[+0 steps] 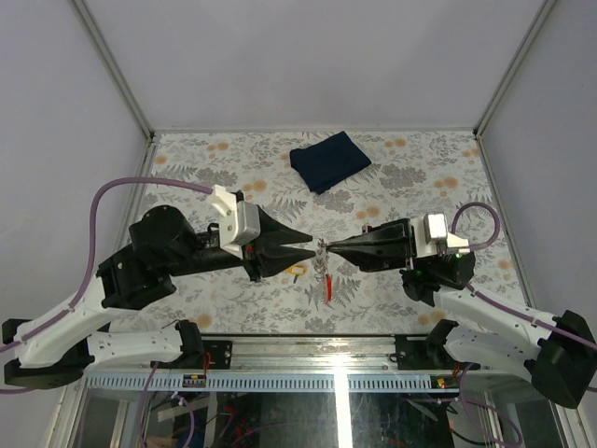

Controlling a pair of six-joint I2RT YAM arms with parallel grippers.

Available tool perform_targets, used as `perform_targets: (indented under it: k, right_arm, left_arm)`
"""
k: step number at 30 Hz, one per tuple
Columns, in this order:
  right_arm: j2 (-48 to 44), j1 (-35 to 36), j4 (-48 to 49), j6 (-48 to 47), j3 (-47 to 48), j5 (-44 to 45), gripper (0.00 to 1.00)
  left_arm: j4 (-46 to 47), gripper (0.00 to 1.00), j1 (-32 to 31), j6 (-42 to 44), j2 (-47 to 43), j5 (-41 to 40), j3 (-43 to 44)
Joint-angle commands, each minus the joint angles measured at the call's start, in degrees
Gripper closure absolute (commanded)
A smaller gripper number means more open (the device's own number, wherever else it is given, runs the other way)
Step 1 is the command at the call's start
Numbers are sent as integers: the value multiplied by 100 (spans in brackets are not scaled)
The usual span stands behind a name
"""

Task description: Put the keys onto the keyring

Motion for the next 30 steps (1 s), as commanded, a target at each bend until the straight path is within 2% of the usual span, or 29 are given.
perform_targets:
  k: [1,12,30]
  right_arm:
    - [-8,30,493,107,352,-112,100]
    - [5,32,279,85,404,-137,100]
    - [24,30,-5,-6,360,-278,100]
  left_arm:
    - [399,72,-31,-17,87,300,65]
    - [349,79,-30,22,202,468,178]
    - [331,80,-28,62,192,425,201]
